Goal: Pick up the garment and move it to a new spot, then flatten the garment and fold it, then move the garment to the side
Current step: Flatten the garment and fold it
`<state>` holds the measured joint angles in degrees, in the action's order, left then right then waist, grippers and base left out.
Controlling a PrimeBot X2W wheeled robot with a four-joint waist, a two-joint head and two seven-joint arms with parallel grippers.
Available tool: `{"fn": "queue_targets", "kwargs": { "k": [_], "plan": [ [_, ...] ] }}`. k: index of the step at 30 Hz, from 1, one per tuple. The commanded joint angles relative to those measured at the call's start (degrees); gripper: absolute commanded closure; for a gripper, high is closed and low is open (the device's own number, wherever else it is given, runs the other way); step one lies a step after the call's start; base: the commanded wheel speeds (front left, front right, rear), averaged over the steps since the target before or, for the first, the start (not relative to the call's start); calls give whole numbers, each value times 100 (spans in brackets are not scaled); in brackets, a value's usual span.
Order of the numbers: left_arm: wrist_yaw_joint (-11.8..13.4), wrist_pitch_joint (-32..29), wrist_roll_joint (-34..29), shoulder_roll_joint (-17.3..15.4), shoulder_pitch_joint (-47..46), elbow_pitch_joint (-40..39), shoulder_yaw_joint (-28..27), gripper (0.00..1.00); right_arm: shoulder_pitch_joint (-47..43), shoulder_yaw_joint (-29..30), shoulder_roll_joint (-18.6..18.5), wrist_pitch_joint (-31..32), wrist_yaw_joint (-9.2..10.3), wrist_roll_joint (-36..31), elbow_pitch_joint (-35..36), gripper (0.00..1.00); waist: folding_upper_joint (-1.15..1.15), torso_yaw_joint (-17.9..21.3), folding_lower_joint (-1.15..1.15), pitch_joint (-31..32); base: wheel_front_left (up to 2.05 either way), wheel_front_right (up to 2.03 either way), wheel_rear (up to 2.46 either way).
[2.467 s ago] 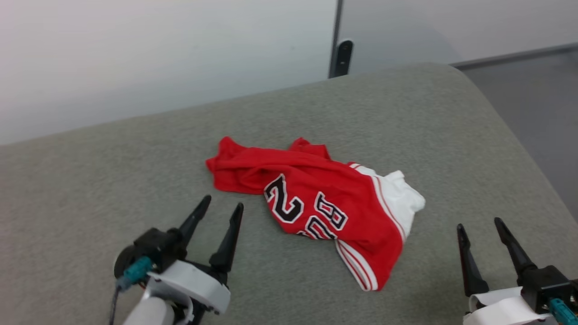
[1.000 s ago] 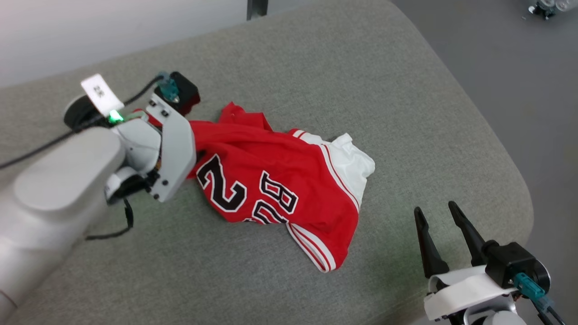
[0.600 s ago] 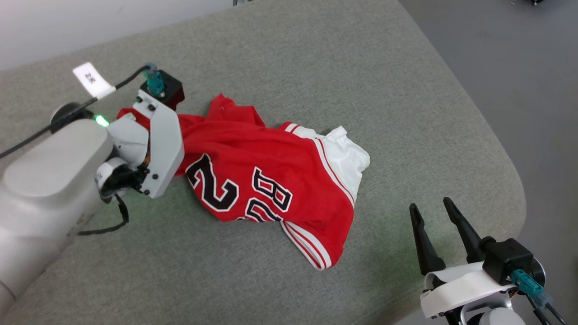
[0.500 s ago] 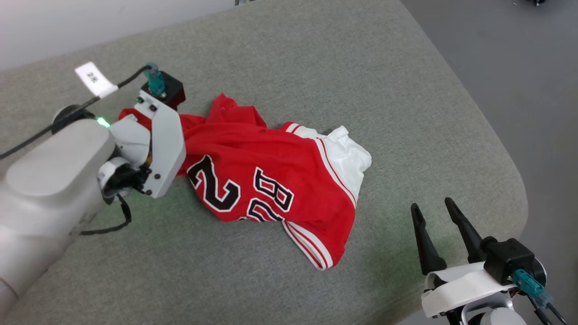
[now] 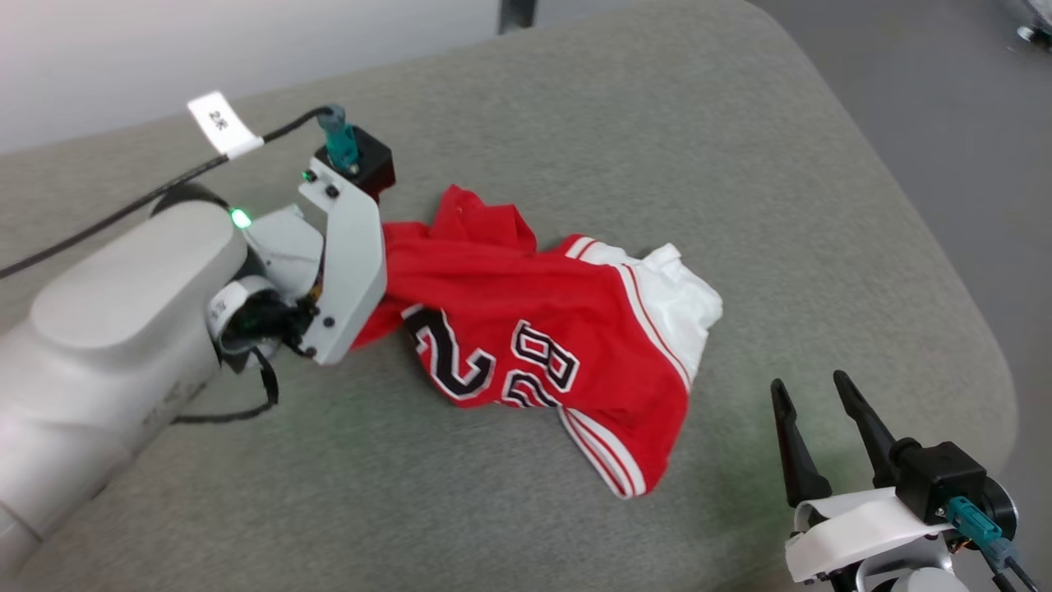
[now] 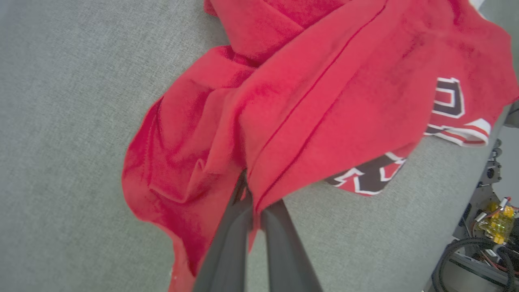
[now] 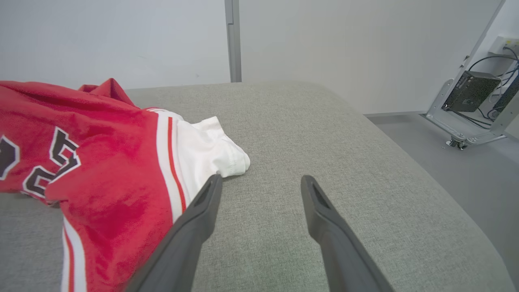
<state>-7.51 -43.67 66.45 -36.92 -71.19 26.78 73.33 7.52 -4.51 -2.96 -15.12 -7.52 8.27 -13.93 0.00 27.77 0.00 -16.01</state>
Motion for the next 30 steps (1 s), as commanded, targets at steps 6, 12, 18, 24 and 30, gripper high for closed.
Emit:
{"fn": "queue_targets", "kwargs": {
  "k": [6,12,18,24,30],
  "plan": [
    [198,-359,284,-359,342,-861,-14,100,-92,163,14,-6,6,-184,-54,0,0,-621,0,289,0,0,0],
    [646,-578,510,-843,834,-1854,-6,100,-35,248,12,-6,6,-286,-93,0,0,-909,0,343,0,0,0],
    [1173,-1037,703,-1359,1489,-2655,5,100,24,267,-7,-6,6,-290,-141,0,0,-1049,0,354,0,0,0],
    [1422,-1225,724,-1664,2087,-3016,12,100,75,253,-9,-6,6,-285,-166,0,0,-1064,0,339,0,0,0],
    [1502,-1051,746,-1617,2511,-2777,19,100,103,233,-5,-6,6,-248,-193,0,0,-1022,0,297,0,0,0]
  ]
}}
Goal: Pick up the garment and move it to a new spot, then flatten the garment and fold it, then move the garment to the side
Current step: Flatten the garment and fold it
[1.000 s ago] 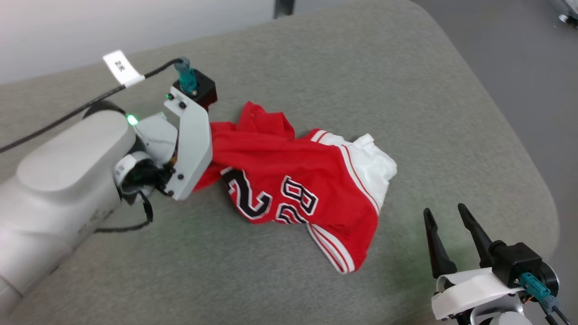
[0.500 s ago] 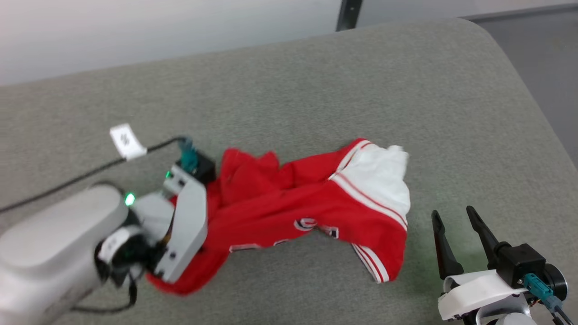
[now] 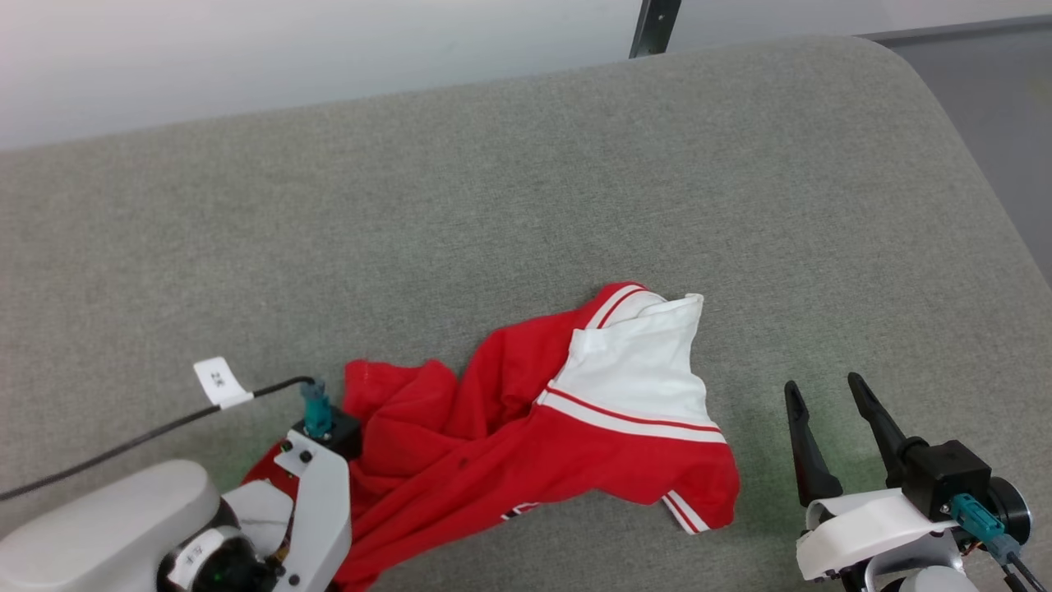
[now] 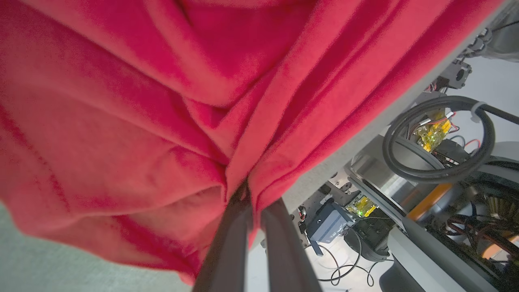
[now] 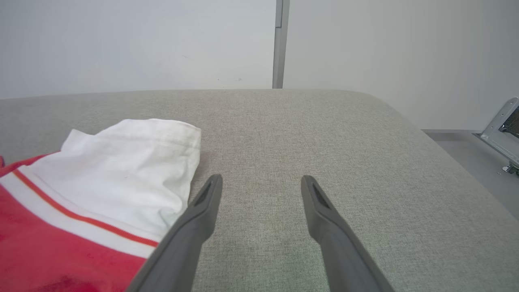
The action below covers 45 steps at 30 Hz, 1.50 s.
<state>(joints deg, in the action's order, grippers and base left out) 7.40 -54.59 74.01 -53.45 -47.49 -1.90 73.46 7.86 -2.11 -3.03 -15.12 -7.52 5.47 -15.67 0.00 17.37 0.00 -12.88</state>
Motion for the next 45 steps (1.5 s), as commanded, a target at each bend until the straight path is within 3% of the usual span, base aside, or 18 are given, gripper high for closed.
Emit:
{"fn": "queue_targets", "kwargs": {
  "k": [1,6,7,8,9,11,12,13,26,36,45],
  "plan": [
    [-18,98,-7,83,186,177,7,100,75,-18,2,-5,6,45,-30,0,0,28,0,-21,0,0,0],
    [-10,292,-5,281,307,618,-1,100,110,-84,4,-6,6,60,-91,0,0,82,0,-4,0,0,0],
    [-25,345,-12,310,313,678,-18,96,96,-87,4,-6,6,63,-98,0,0,87,0,15,0,0,0],
    [-40,414,-27,337,300,739,-48,69,78,-93,4,-6,6,61,-104,0,0,93,0,41,0,0,0],
    [-40,414,-27,337,300,739,-48,69,78,-93,4,-6,6,61,-104,0,0,93,0,41,0,0,0],
    [7,447,-45,349,258,813,-87,54,11,-95,3,-5,6,41,-100,0,0,91,0,106,0,0,0],
    [-6,494,-71,347,221,818,-115,22,-21,-91,0,-5,6,33,-95,0,0,83,0,143,0,0,0],
    [-25,555,-99,344,185,814,-145,0,-43,-85,-9,-6,6,35,-79,0,0,74,0,182,0,0,0],
    [-121,1339,-271,405,84,637,-449,0,-477,44,-166,-5,6,-6,102,0,0,-199,0,729,0,0,0],
    [-97,1641,-530,545,-185,377,-580,0,-615,20,-221,-5,6,43,101,0,0,-184,0,889,0,0,0],
    [-344,2224,-890,1142,-465,671,-671,0,-525,-22,-162,-5,6,97,127,0,0,60,0,772,0,0,0]
  ]
}}
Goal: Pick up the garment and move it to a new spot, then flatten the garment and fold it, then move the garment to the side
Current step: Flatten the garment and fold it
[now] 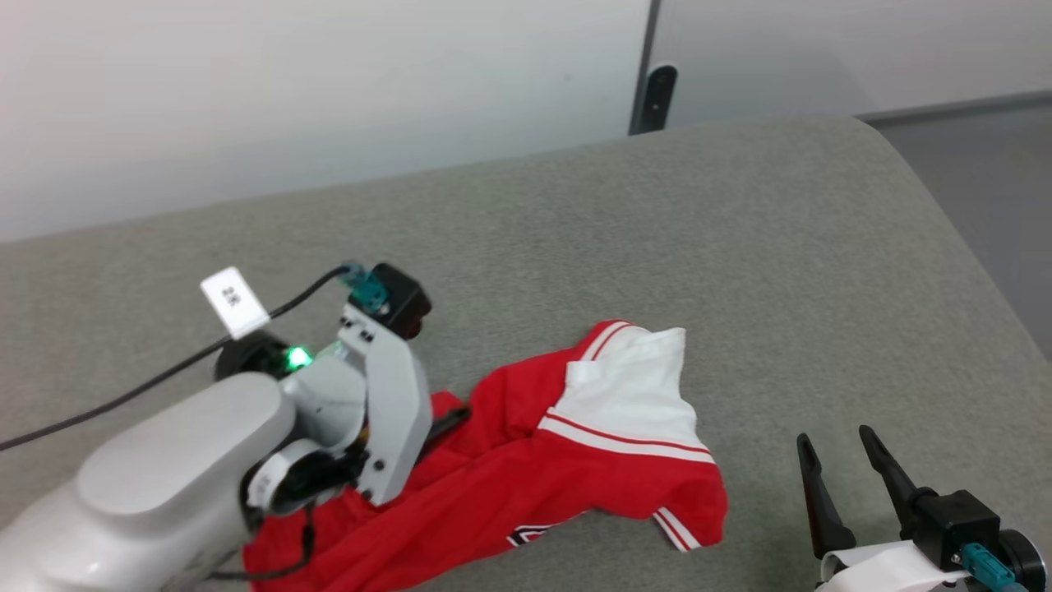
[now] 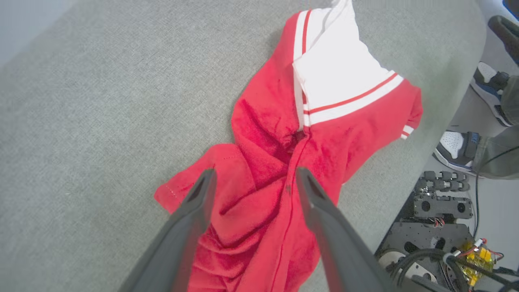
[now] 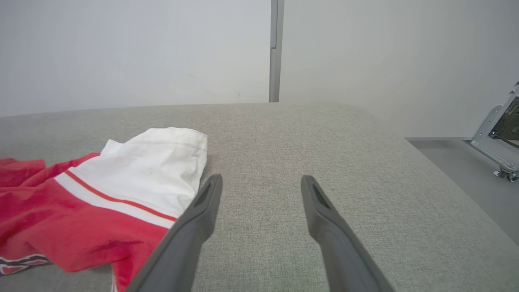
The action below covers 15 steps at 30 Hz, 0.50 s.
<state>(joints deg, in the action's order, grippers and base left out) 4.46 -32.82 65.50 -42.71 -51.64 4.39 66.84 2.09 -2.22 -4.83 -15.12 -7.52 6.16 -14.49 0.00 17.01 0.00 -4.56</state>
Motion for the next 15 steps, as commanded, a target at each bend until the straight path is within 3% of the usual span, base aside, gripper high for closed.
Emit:
{"fn": "queue_targets", "kwargs": {
  "k": [1,8,15],
  "plan": [
    [-97,127,-100,136,-108,104,-11,0,69,-15,30,-5,6,36,12,0,0,154,0,-85,0,0,0],
    [-469,553,-300,601,-304,590,-13,0,34,29,107,-5,6,48,-8,0,0,617,0,-231,0,0,0],
    [-699,520,-340,892,-412,1037,97,1,-16,44,160,-6,6,71,-37,0,0,1033,0,-321,0,0,0]
  ]
}}
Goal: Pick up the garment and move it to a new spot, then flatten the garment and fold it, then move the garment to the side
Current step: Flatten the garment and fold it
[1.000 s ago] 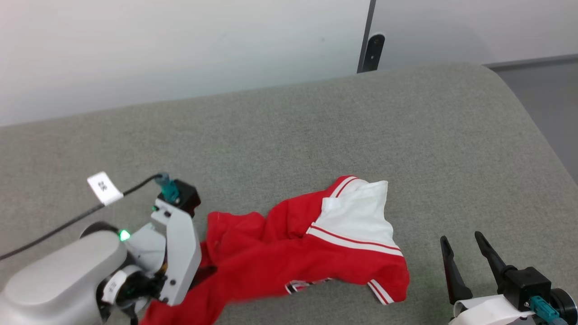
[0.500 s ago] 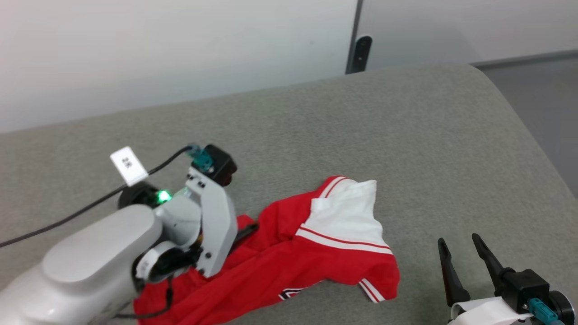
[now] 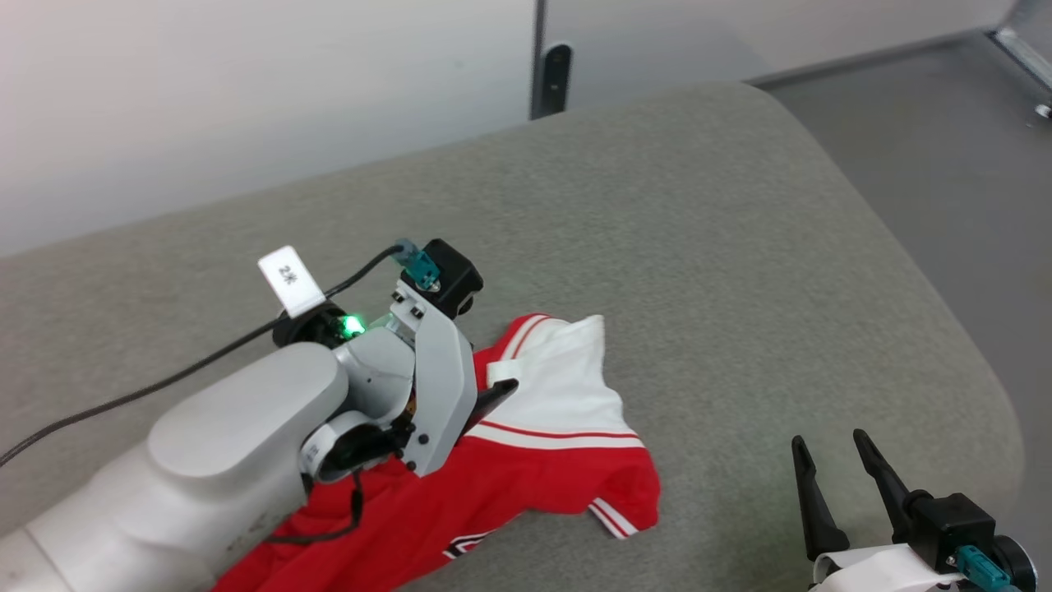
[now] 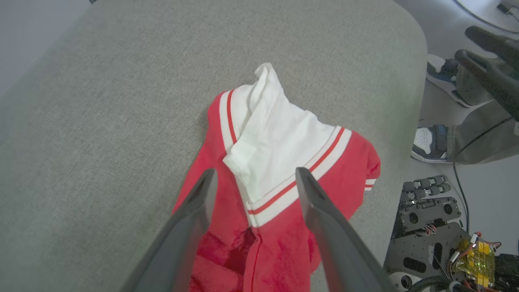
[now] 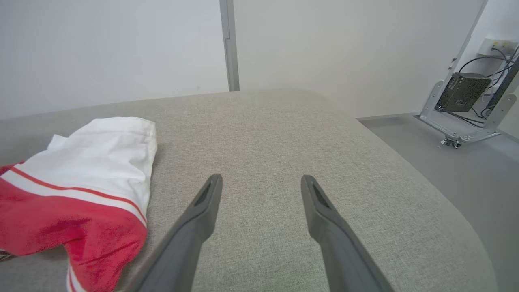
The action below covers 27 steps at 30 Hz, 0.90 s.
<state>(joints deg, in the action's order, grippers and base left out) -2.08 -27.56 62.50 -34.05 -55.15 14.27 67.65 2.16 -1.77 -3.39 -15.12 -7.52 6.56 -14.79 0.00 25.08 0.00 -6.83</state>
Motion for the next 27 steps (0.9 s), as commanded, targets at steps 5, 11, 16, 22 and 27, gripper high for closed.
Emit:
{"fn": "queue_targets", "kwargs": {
  "k": [5,11,16,22,27],
  "plan": [
    [-157,-178,-66,196,-222,371,114,5,-2,-49,41,-5,6,65,-14,0,0,423,0,-186,0,0,0],
    [-392,-387,-255,258,-431,747,298,14,88,-125,54,-6,6,144,-53,0,0,584,0,-323,0,0,0],
    [-464,-495,-207,338,-493,1008,351,19,103,-167,59,-6,6,217,-73,0,0,655,0,-411,0,0,0],
    [-503,-757,-126,431,-465,1288,418,34,132,-193,59,-6,6,319,-77,0,0,685,0,-500,0,0,0],
    [-507,-1036,-177,506,-459,1566,475,36,175,-228,58,-6,6,349,-105,0,0,687,0,-552,0,0,0]
  ]
}}
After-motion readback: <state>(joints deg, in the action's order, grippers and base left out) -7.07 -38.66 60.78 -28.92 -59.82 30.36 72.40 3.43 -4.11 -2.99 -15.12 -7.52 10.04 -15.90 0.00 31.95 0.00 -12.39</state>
